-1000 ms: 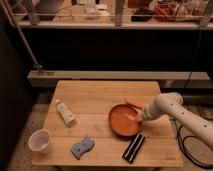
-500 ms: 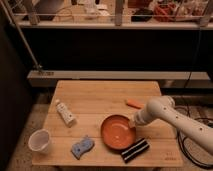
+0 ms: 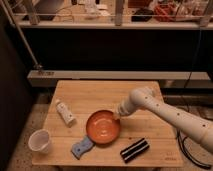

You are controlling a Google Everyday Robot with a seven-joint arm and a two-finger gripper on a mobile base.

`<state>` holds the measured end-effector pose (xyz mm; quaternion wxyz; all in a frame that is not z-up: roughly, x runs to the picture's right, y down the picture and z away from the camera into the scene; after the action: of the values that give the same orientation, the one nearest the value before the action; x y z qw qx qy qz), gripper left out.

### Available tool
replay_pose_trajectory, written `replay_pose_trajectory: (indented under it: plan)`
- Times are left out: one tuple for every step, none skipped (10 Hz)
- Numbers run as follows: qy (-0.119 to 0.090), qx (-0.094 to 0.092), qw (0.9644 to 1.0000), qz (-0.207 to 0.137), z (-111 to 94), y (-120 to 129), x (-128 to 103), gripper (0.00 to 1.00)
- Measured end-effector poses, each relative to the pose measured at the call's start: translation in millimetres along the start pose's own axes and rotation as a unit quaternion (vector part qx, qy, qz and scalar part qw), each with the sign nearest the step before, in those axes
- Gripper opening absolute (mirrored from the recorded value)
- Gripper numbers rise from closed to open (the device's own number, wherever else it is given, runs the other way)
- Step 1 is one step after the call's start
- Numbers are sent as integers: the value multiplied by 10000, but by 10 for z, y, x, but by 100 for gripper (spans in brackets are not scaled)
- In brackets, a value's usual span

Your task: Drag the ceramic bowl in a circle

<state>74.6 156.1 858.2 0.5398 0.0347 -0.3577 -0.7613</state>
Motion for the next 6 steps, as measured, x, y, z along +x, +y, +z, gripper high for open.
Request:
replay_pose_trajectory:
  plan:
    - [58,111,9999,-12,-3,31,210,1]
    - [126,240,9996,61,-22,71,393,1]
    - [167,309,9990,259,-49,155,518,1]
    - [149,339,9982,481,-51,246,525,1]
    - [139,362,9968,694,-68,349,488,1]
    - [136,365,9949,931,-118,491,385,1]
